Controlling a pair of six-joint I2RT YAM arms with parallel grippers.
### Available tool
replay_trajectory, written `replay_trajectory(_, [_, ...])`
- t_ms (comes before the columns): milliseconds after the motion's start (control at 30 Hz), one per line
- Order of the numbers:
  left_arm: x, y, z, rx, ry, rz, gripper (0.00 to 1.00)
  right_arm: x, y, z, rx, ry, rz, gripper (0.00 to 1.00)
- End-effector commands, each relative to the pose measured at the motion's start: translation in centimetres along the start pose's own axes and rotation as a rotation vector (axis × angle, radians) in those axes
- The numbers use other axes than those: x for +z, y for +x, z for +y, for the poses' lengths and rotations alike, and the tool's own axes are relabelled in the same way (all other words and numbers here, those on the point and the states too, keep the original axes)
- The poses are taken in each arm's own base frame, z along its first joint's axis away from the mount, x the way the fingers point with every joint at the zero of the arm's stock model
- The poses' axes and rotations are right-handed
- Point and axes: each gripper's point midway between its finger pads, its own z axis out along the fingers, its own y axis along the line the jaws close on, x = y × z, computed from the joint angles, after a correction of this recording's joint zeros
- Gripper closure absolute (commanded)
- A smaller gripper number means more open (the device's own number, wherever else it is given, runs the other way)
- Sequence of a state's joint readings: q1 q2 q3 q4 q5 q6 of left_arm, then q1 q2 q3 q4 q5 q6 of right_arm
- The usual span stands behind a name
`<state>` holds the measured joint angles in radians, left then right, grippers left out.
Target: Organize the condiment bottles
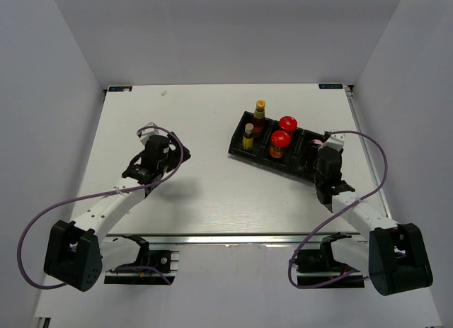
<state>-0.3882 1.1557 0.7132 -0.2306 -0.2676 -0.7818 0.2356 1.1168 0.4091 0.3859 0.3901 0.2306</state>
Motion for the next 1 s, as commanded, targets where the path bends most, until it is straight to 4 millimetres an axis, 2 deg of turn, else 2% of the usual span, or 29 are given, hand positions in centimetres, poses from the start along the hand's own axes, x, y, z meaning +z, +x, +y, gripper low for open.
replay_trajectory(0, [-0.1,-0.4,-0.4,0.001,0.024,-0.011,0.02,-0.6,-1.6,-0.1,0.047,0.006,-0.045,0.20])
replay_trajectory(67, [-0.1,-0.5,-0.5,0.000,0.026,-0.013,0.02,-0.9,-2.0,-0.1,0.050,0.004,-0.046,0.11])
replay_trajectory(233, [-0.2,-0.5,-0.5,-0.002,0.029,-0.012,0.02,-2.3,-4.7,0.0,0.079,-0.001,-0.095,0.11])
replay_trajectory(267, [-0.2,-0.5,-0.5,0.000,0.028,-0.013,0.02,-2.6,-4.6,-0.2,0.081,0.005,-0.078,0.11])
replay_trajectory(300, [-0.2,-0.5,-0.5,0.000,0.026,-0.015,0.02,-3.2,-6.0,-0.1,0.096,0.003,-0.107,0.11])
replay_trajectory(367, [-0.3,-0.6,-0.4,0.002,0.021,-0.017,0.02,-3.8,-6.3,-0.2,0.097,0.008,-0.094,0.11])
replay_trajectory(433, [-0.5,-0.9,-0.4,0.004,0.021,-0.026,0.02,-4.9,-8.0,-0.2,0.128,0.001,-0.136,0.11])
replay_trajectory(567, [-1.3,-2.0,0.0,-0.002,0.004,-0.074,0.02,-6.7,-9.9,-0.6,0.165,0.004,-0.180,0.11])
replay_trajectory(633, [-1.8,-2.9,0.6,-0.002,-0.032,-0.109,0.02,-7.7,-10.6,-1.5,0.186,0.038,-0.200,0.11])
replay_trajectory(667, [-2.3,-4.1,1.2,-0.009,-0.070,-0.165,0.02,-8.0,-10.4,-1.8,0.190,0.051,-0.188,0.11])
replay_trajectory(800, [-3.9,-6.0,2.5,-0.018,-0.131,-0.250,0.02,-9.4,-10.4,-3.4,0.211,0.116,-0.205,0.11])
replay_trajectory(967, [-4.2,-6.4,2.7,-0.030,-0.117,-0.288,0.02,-9.9,-9.5,-5.1,0.203,0.201,-0.196,0.11])
